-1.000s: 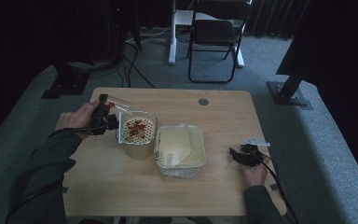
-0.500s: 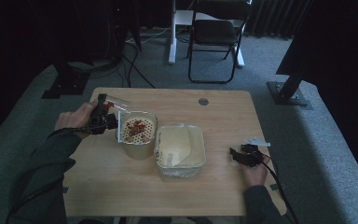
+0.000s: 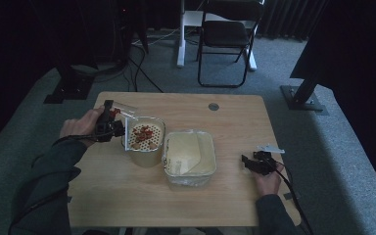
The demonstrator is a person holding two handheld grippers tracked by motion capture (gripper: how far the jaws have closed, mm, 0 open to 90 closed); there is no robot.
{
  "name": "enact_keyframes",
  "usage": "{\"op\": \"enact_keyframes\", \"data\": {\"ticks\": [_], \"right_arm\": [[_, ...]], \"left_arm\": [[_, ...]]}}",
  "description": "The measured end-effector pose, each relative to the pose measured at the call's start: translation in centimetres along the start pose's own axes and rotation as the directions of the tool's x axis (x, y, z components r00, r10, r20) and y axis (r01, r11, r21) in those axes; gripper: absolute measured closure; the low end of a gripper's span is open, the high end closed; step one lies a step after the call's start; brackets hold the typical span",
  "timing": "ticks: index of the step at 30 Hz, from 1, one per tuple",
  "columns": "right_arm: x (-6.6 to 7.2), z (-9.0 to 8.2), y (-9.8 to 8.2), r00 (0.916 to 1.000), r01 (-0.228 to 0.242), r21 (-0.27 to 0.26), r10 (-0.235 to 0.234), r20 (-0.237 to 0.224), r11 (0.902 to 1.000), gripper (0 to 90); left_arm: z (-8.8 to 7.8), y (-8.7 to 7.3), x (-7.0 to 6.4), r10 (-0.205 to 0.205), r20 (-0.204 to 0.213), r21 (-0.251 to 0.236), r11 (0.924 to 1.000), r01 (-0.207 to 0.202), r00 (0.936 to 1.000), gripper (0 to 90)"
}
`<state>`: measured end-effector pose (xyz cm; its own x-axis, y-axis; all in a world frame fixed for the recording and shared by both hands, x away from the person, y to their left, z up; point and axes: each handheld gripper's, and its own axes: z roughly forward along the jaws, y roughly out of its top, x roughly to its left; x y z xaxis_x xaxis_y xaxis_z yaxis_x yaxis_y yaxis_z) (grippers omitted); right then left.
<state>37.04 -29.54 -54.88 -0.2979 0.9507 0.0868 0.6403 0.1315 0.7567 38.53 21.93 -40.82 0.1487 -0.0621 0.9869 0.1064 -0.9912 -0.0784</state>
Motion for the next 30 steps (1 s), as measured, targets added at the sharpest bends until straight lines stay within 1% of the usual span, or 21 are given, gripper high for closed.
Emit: {"op": "enact_keyframes", "data": {"ticks": [3,4,5,8,9,10,11,12,13,14,15,18,19,20,22,23,24,25,26,29,30], "right_arm": [[0.0,0.0,0.0,1.0,-0.001,0.0,0.001,-0.001,1.0,40.7],[-0.02,0.0,0.0,1.0,0.0,0.0,0.0,-0.001,1.0,40.7],[-0.01,0.0,0.0,1.0,0.0,0.0,0.0,-0.001,1.0,40.6],[-0.03,0.0,0.0,1.0,0.0,0.0,0.0,-0.002,1.0,40.6],[-0.02,0.0,0.0,1.0,0.0,0.0,0.0,-0.001,1.0,40.6],[-0.01,0.0,0.0,1.0,0.0,0.0,0.0,-0.001,1.0,40.6],[-0.03,0.0,0.0,1.0,0.0,0.0,0.0,-0.001,1.0,40.6],[-0.03,0.0,0.0,1.0,0.0,0.0,0.0,-0.001,1.0,40.6],[-0.02,0.0,0.0,1.0,0.0,0.0,0.0,-0.001,1.0,40.6],[-0.04,0.01,0.01,1.0,-0.001,0.0,0.001,-0.002,1.0,40.6],[-0.04,0.01,0.01,1.0,0.0,0.0,0.0,-0.002,1.0,40.6],[-0.03,0.01,0.01,1.0,0.0,0.0,0.0,-0.001,1.0,40.6],[-0.01,0.01,0.01,1.0,0.0,0.0,0.0,0.0,1.0,40.6],[-0.02,0.01,0.01,1.0,0.001,0.0,-0.001,0.0,1.0,40.6],[-0.02,0.01,0.01,1.0,0.001,0.0,-0.001,-0.001,1.0,40.6],[-0.02,0.01,0.01,1.0,0.0,0.0,0.0,-0.001,1.0,40.6],[-0.03,0.0,0.01,1.0,-0.001,0.0,0.001,-0.002,1.0,40.6],[-0.04,0.0,0.01,1.0,-0.002,-0.001,0.002,-0.002,1.0,40.6],[-0.04,0.0,0.01,1.0,-0.001,0.0,0.001,-0.002,1.0,40.6],[-0.03,0.0,0.0,1.0,-0.001,-0.001,0.001,-0.002,1.0,40.6],[-0.03,0.0,0.0,1.0,-0.001,0.0,0.001,-0.001,1.0,40.6]], "left_arm": [[0.02,0.07,0.04,-0.008,0.007,-0.003,1.0,0.008,0.9999,43.5],[0.07,0.14,0.17,-0.039,0.003,0.0,0.9993,0.039,0.9993,43.6],[-0.01,0.26,0.06,-0.012,0.006,-0.004,0.9999,0.012,0.9999,43.6],[0.11,0.44,0.02,-0.003,0.005,-0.003,1.0,0.003,1.0,43.7],[0.16,0.42,0.09,-0.019,0.02,-0.011,0.9998,0.019,0.9996,43.7],[0.26,0.43,0.19,-0.05,0.011,-0.002,0.9987,0.05,0.9987,43.7],[0.18,0.58,0.01,-0.016,0.019,-0.009,0.9998,0.016,0.9997,43.8],[0.18,0.58,0.01,-0.016,0.019,-0.009,0.9998,0.016,0.9997,43.8],[0.09,0.66,0.07,-0.045,0.022,-0.016,0.9989,0.045,0.9988,43.8],[0.11,0.69,0.07,-0.032,0.02,-0.008,0.9994,0.032,0.9993,44.0],[0.05,0.75,-0.07,-0.007,0.042,-0.022,0.9997,0.008,0.9991,43.9],[0.13,0.83,-0.23,-0.002,0.042,-0.02,0.9998,0.003,0.9991,44.1],[0.16,0.79,-0.22,0.004,0.016,-0.022,0.9997,-0.004,0.9999,44.2],[0.19,0.75,0.06,-0.028,0.019,-0.013,0.9995,0.029,0.9994,44.5],[0.05,0.9,-0.13,0.03,0.016,-0.031,0.9991,-0.029,0.9994,44.5],[0.05,0.81,0.34,-0.041,0.026,-0.025,0.9988,0.042,0.9988,44.6],[0.0,0.79,0.44,-0.043,0.011,-0.02,0.9989,0.043,0.999,44.6],[-0.1,0.85,0.22,-0.013,0.014,-0.034,0.9993,0.013,0.9998,44.7],[-0.09,0.86,0.17,-0.028,0.016,-0.031,0.9991,0.028,0.9995,44.7],[0.03,0.88,-0.23,-0.004,0.002,-0.02,0.9998,0.004,1.0,44.8],[0.0,0.97,-0.39,0.01,0.023,-0.028,0.9996,-0.01,0.9997,44.7]]}}
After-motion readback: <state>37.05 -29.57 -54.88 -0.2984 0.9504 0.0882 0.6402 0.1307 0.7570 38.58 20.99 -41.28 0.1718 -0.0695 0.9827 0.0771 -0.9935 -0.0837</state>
